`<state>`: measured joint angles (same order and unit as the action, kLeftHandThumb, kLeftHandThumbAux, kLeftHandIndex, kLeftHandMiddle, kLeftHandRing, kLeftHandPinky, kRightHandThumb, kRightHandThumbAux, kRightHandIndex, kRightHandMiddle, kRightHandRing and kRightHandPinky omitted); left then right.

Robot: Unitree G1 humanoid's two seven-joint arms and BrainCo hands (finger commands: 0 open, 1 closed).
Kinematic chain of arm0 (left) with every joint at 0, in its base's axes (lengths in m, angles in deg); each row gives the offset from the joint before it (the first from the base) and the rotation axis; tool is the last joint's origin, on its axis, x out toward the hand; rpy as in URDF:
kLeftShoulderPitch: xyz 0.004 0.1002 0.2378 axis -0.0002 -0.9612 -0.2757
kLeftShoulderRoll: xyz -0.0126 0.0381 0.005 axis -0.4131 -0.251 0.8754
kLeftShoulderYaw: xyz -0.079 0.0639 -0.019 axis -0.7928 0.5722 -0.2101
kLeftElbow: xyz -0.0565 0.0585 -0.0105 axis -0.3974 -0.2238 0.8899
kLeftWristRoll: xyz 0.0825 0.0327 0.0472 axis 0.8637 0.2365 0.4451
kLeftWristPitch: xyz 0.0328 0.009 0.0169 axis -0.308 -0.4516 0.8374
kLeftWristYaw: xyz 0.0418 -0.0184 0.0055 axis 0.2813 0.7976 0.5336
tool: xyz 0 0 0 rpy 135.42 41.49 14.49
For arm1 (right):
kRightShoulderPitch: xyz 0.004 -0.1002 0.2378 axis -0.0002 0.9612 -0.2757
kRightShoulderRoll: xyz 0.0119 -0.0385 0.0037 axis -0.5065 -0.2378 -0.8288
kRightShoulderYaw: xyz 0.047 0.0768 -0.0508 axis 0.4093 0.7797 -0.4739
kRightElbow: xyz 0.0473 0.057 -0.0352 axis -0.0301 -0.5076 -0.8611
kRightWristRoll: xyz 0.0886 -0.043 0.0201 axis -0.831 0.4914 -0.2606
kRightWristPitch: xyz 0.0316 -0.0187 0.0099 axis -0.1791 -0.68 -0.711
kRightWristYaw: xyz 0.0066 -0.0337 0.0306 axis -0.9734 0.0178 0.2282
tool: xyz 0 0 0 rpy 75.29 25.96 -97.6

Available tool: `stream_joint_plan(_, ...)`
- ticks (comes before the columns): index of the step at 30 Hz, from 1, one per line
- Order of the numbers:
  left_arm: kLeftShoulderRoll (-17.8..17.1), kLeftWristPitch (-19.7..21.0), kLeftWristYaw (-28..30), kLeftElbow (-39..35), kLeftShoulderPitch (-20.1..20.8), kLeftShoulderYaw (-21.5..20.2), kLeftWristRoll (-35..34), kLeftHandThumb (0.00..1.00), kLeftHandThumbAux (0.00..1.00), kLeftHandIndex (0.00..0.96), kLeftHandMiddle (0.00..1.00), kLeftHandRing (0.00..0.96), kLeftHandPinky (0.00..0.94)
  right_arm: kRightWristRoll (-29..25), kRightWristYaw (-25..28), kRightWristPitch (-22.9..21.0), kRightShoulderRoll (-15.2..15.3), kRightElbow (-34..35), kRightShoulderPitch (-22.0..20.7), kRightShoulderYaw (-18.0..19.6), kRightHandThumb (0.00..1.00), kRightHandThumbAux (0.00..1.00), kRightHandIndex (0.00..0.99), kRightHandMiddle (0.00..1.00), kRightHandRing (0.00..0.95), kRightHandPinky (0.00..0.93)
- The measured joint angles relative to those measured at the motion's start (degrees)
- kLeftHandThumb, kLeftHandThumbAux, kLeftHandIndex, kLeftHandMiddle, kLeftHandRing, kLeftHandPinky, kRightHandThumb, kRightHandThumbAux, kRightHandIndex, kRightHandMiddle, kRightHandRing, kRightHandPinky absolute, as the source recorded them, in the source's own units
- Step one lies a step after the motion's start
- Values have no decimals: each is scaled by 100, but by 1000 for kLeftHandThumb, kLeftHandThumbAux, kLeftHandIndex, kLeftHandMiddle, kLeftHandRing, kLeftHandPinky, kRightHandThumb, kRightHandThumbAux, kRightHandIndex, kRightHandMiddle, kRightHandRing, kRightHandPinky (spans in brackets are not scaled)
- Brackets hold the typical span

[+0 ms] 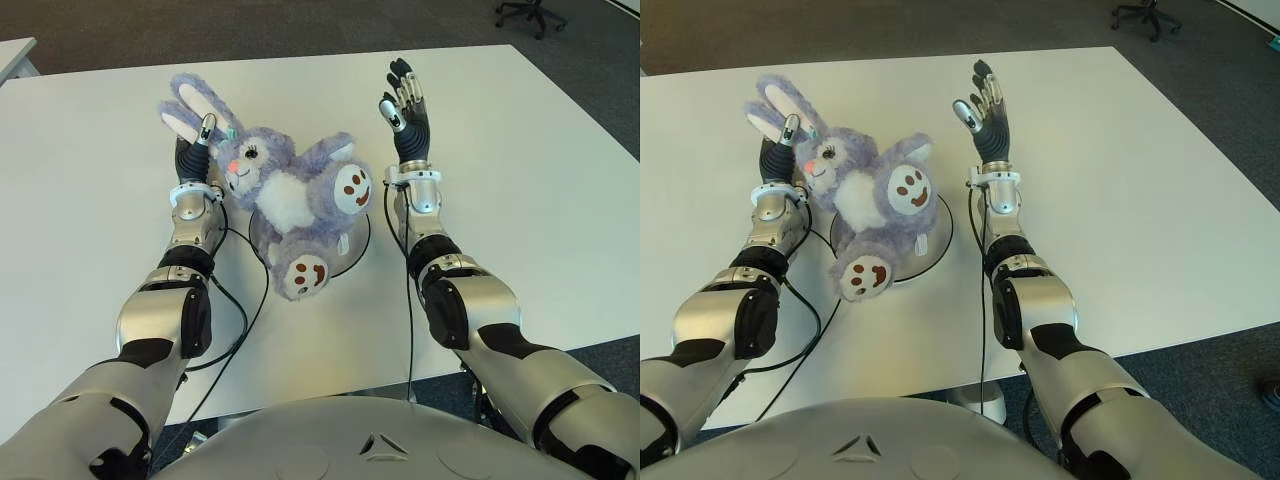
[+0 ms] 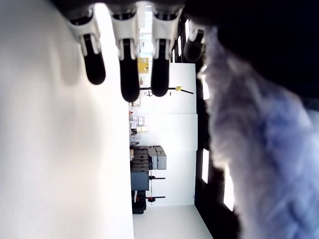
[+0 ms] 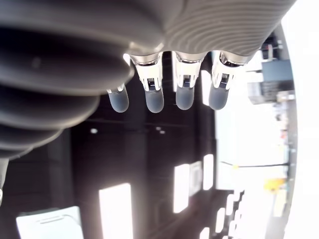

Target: Put the doll into the plate.

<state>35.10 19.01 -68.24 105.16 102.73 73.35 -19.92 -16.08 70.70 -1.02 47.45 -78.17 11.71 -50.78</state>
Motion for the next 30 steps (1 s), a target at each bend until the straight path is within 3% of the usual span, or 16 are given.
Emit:
stream_joint_plan(11,-1,0,0,0,0,-1,0,0,374,79,241,264,194,-12,158,-441,109,-342,-93,84,0,577,0,0,0,0)
stream_joint_plan(15,-1,0,0,0,0,-1,0,0,374,79,244,276,253,-17,169,-708,132,-451,-100,157,0,599,0,0,0,0)
stream_joint_plan(23,-6,-6,1,0,-2,-6,-4,0,385,95,250,269,209,-58,169,-1049,129,-534,-101,293,0,614,0,0,0,0)
stream_joint_plan(30,-10,-14,1,1,-2,-7,-4,0,391,103,252,291,279,-60,160,-1203,128,-572,-102,340,0,607,0,0,0,0)
